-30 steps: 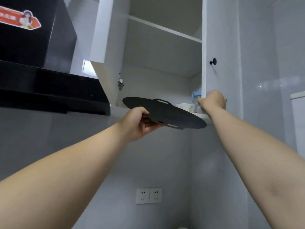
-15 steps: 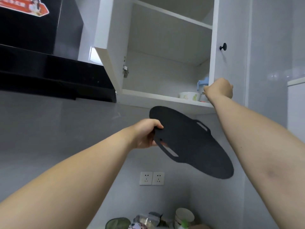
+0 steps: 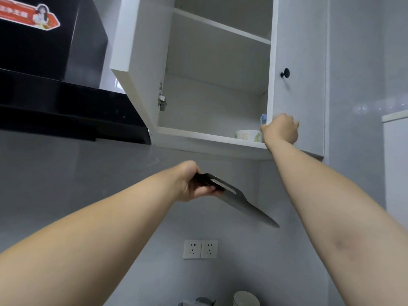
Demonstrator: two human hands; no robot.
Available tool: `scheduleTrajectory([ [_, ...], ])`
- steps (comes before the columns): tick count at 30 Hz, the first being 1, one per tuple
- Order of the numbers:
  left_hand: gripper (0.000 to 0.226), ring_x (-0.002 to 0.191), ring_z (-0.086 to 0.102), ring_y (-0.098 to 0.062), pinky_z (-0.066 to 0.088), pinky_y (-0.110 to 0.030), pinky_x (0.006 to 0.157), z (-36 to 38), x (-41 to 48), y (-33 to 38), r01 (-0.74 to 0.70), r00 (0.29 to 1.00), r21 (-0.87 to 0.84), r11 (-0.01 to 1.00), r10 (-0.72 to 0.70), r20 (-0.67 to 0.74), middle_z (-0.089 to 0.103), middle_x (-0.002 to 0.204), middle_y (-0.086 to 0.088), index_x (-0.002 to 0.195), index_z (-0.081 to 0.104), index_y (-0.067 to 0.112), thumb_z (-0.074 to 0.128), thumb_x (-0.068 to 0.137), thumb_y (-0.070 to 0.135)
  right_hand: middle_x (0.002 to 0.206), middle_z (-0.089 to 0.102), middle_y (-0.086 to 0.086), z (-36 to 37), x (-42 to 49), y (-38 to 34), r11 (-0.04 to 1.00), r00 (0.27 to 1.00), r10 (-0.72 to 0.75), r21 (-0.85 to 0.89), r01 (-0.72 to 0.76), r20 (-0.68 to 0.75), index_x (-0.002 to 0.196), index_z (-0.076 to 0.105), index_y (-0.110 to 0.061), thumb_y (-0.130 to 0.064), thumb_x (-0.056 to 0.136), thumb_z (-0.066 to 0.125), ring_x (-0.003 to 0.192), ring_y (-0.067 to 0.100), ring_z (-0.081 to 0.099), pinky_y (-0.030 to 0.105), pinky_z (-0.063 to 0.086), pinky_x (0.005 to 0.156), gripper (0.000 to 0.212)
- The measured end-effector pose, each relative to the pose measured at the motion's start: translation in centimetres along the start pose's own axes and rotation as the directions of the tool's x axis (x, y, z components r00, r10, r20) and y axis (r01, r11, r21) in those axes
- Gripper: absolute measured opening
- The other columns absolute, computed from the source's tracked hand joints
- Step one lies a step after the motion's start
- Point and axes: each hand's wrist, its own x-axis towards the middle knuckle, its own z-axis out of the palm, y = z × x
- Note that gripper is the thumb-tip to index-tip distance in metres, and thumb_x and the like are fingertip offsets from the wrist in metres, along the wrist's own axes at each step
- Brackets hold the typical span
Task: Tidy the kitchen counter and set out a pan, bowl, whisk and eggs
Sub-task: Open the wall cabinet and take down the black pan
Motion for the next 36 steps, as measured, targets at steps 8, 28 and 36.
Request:
scheduleTrajectory([
  [8,0.046,0.095,0.061,-0.039,0.052,-0.023,0.044,-2.8,1.9,1.3,-0.010,0.999,-0.163,0.987,0.001,-0.054,0.066,0.073,-0.022,0.069,0.058,-0.007,0.023,0.096,0.005,0.126,0.046,0.011,3.6,0.1,-1.1,1.000,1.000,-0.007,-0.027,0.007,0.005,0.120,0.048,-0.006,-0.020,0.083,0.065,0.118,0.029,0.042,0.037,0.042,0.082,0.043],
  [28,0.065,0.089,0.064,-0.039,0.053,-0.023,0.059,-5.5,0.9,0.2,-0.065,0.995,-0.260,0.963,0.042,-0.093,0.066,0.063,-0.023,0.049,0.064,-0.008,0.023,0.097,0.007,0.134,0.042,0.017,5.3,-4.2,0.9,0.998,0.993,0.068,0.004,-0.069,0.097,0.129,0.039,-0.004,-0.024,0.089,0.060,0.124,0.033,0.038,0.045,0.040,0.093,0.049],
  [36,0.034,0.101,0.064,-0.040,0.054,-0.026,0.046,-4.6,-3.2,-2.9,-0.090,0.978,-0.313,0.946,0.024,-0.210,0.061,0.089,-0.023,0.100,0.051,-0.009,0.020,0.095,0.004,0.144,0.036,0.018,4.9,-12.2,3.6,0.981,0.881,0.184,-0.030,-0.190,0.435,0.137,0.030,-0.002,-0.027,0.092,0.051,0.132,0.035,0.033,0.044,0.035,0.102,0.056],
])
